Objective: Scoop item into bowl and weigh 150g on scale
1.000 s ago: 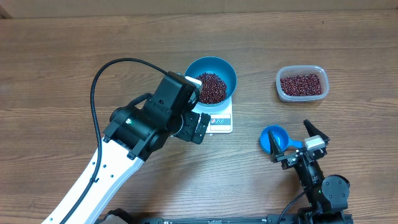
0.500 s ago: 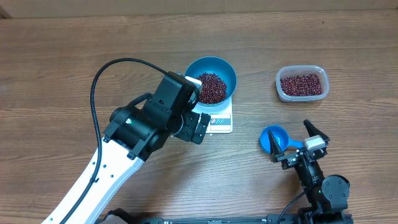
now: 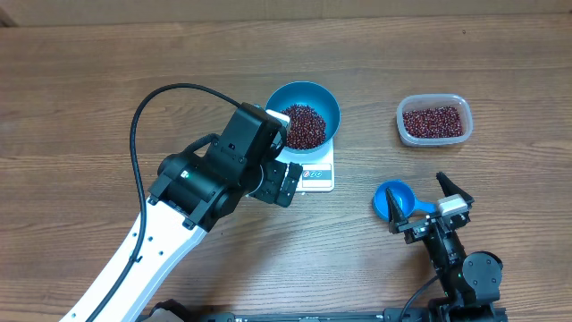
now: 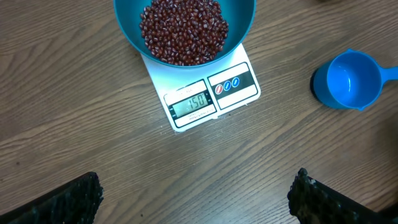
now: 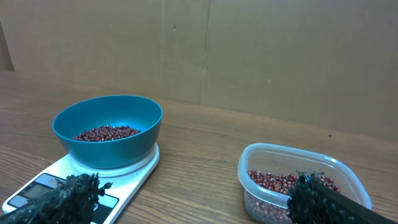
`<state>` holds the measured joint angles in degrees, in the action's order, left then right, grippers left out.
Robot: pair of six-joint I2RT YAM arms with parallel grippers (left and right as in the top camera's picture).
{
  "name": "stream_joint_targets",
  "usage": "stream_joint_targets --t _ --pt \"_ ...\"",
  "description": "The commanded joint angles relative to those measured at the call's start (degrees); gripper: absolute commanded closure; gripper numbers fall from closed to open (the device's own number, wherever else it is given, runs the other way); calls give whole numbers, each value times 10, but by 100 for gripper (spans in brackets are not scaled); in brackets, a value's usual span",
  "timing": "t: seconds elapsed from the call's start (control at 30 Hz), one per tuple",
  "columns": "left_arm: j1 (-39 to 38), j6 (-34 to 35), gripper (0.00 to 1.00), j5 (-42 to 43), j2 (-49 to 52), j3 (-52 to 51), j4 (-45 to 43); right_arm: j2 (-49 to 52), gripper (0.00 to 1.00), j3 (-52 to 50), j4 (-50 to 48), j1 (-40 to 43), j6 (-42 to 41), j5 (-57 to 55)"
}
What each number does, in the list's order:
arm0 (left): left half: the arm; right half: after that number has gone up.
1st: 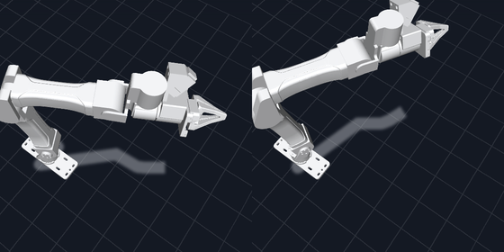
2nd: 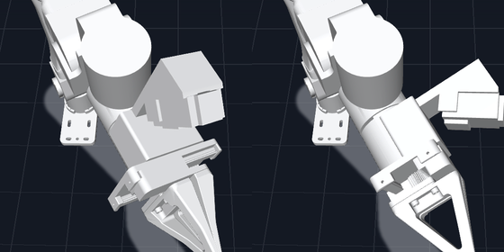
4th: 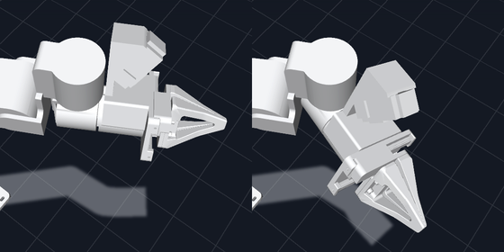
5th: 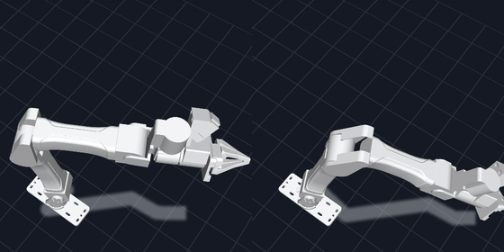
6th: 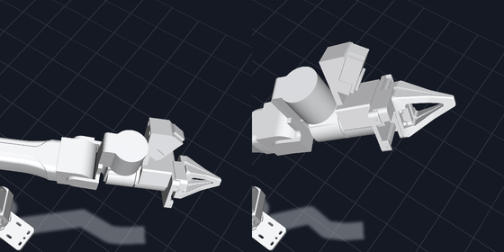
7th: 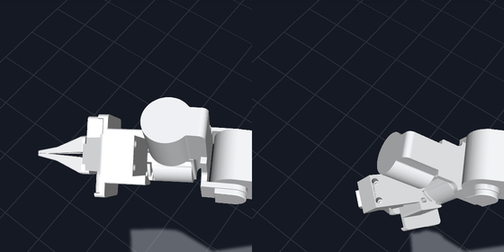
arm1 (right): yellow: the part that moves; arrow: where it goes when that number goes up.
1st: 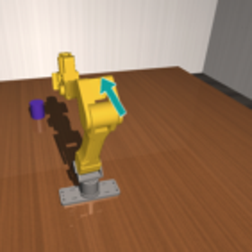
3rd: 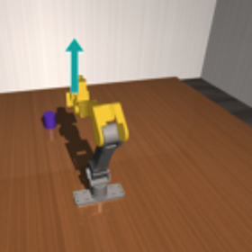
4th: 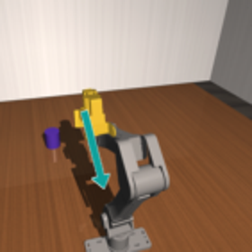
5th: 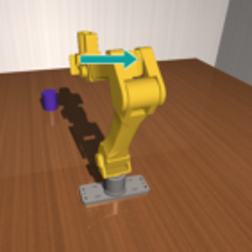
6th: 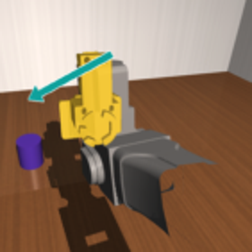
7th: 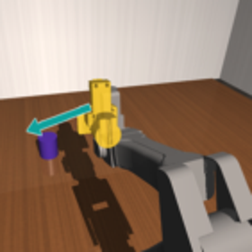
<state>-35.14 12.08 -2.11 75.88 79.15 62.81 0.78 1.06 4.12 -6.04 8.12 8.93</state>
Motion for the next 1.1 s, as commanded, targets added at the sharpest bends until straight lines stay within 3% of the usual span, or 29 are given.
stream_joint_targets --t 0.0,0.37,0.5,0.77,1.07 --pt "3 6 0 2 -2 2 0 -6 0 -6 -2 1 -4 -5" --pt "3 5 0 0 -7 2 8 -6 0 -6 -2 1 -4 -5" --pt "5 3 1 -44 -51 -10 4 -6 0 -6 -2 1 -4 -5" --pt "73 17 0 -32 -256 -171 -79 -6 0 -6 -2 1 -4 -5" --pt "225 30 0 26 -542 -429 -211 -6 0 -6 -2 1 -4 -5"
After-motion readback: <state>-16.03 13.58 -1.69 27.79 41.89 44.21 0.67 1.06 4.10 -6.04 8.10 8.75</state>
